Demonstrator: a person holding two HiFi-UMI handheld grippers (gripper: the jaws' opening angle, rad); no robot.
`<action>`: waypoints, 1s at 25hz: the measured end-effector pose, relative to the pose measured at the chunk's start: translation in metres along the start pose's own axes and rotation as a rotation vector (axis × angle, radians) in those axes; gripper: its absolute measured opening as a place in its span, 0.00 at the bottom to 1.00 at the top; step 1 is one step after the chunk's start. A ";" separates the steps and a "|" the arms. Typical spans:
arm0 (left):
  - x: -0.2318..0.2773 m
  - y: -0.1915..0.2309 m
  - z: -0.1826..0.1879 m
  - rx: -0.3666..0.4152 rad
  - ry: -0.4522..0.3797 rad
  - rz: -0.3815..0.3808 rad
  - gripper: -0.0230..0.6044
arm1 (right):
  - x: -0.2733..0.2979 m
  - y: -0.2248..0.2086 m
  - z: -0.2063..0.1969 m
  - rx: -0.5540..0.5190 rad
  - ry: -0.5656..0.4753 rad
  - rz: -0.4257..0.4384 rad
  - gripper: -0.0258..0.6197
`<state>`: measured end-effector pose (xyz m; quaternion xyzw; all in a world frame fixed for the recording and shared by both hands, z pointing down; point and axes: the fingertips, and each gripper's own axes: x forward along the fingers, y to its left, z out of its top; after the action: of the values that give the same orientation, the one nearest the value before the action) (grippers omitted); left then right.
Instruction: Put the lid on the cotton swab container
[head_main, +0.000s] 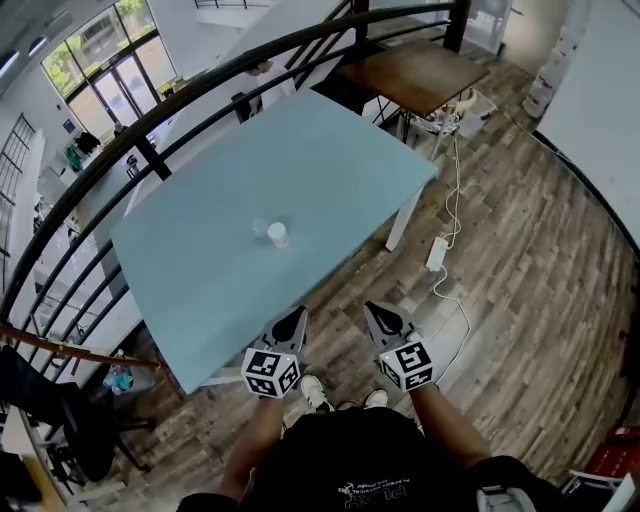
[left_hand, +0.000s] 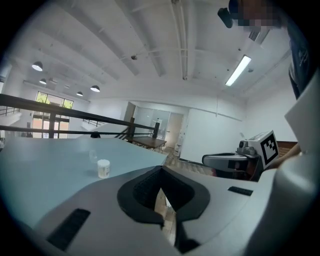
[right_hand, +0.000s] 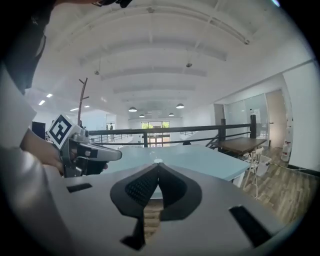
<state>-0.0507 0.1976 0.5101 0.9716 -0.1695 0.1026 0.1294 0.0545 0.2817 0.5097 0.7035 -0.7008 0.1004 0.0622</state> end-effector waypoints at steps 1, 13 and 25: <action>-0.002 0.003 0.000 0.003 0.000 0.002 0.05 | 0.004 0.004 0.004 0.005 -0.013 0.003 0.07; -0.033 0.060 0.007 -0.038 -0.019 -0.020 0.05 | 0.069 0.058 0.030 0.002 -0.035 -0.013 0.07; -0.032 0.087 0.006 -0.027 -0.006 -0.027 0.05 | 0.108 0.070 0.024 -0.023 0.013 -0.023 0.07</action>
<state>-0.1101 0.1264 0.5154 0.9723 -0.1579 0.0955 0.1436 -0.0148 0.1703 0.5073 0.7101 -0.6934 0.0962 0.0759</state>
